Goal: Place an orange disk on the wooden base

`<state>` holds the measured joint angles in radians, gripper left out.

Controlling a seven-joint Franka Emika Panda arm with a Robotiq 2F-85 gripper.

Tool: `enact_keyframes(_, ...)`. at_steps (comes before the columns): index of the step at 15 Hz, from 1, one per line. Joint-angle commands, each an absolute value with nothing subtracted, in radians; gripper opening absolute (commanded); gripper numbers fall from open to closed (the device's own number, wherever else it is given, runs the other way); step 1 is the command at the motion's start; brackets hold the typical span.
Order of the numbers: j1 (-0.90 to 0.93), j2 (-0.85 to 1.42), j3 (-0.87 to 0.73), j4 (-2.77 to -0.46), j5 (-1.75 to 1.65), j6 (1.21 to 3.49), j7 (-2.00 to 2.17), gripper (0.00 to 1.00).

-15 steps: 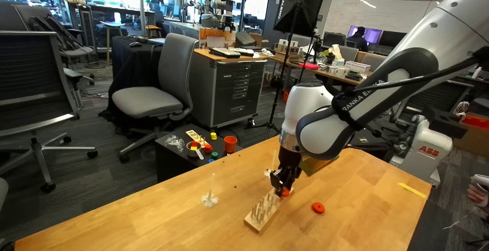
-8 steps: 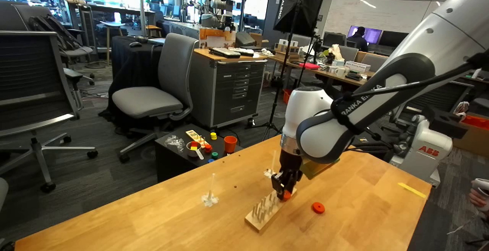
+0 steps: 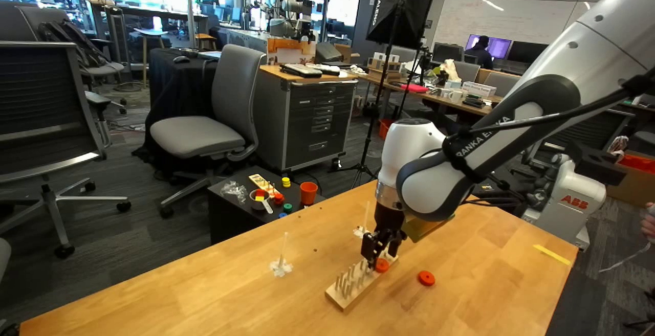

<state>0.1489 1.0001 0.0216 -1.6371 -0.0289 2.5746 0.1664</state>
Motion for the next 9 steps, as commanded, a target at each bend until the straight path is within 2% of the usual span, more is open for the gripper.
enact_keyframes(1,0.184,0.905,0.015,-1.663,-0.037,2.547,0.164,1.0)
enact_keyframes(9,0.238,0.661,0.017,-1.681,-0.086,2.443,0.154,1.0)
